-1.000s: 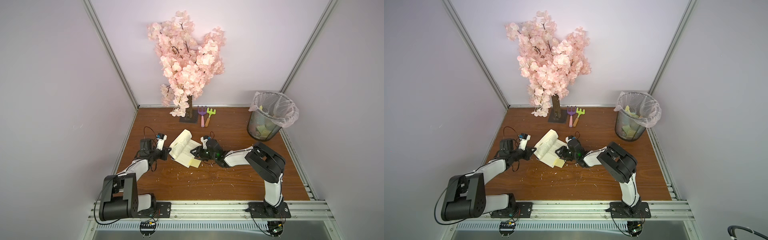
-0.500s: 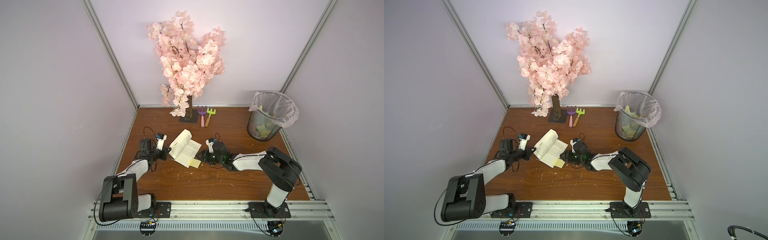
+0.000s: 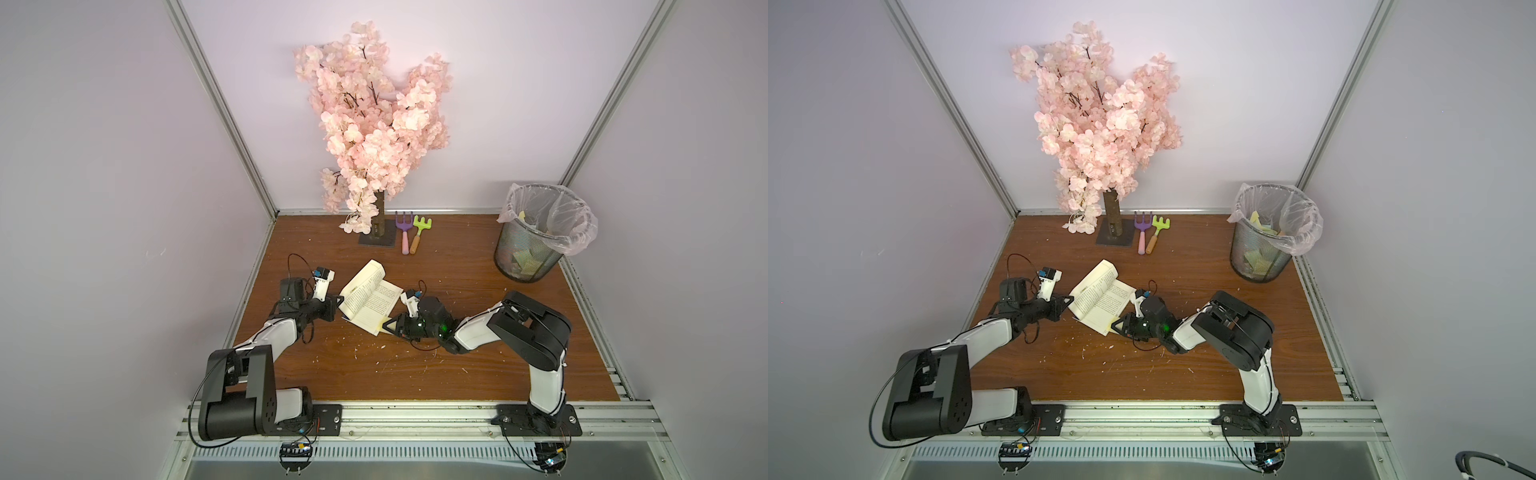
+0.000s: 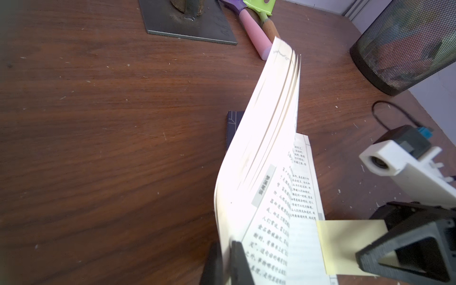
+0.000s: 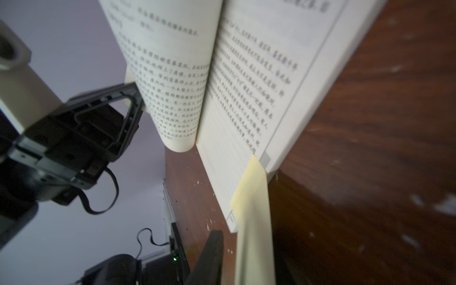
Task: Peel off the used sticky note
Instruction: Tear off the note from the book.
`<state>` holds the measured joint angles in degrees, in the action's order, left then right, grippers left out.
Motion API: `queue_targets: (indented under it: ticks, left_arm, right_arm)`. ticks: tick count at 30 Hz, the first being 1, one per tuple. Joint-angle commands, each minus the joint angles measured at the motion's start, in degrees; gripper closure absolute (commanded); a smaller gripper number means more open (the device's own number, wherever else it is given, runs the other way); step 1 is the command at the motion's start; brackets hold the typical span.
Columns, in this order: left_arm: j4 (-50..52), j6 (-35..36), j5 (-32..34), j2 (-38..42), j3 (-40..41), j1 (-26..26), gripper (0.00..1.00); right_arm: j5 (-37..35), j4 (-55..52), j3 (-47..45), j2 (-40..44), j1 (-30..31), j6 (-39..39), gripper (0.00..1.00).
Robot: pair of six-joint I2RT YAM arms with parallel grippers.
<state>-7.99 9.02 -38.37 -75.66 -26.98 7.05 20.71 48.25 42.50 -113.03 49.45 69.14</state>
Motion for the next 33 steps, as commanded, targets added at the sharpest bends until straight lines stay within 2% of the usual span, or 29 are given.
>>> queue_targets:
  ticks: [1,18,28,33]
  left_arm:
    - [3.12,0.70,0.76,-1.01,0.91,0.83,0.98]
    - [3.50,0.69,0.72,-0.22,0.84,0.84,0.98]
    - [2.47,-0.58,2.68,2.89,0.46,0.77,0.98]
    - [2.12,-1.02,2.97,4.49,0.48,0.84,0.98]
  right_arm:
    - [0.50,4.40,-2.17,-0.74,-1.67,3.74,0.99]
    - [6.45,-0.70,-5.16,2.52,-7.86,-1.73,1.00]
    - [12.28,0.53,-4.38,3.08,-8.02,-4.13,1.00]
    - [13.11,-3.19,-2.93,5.25,-6.64,-7.17,1.00]
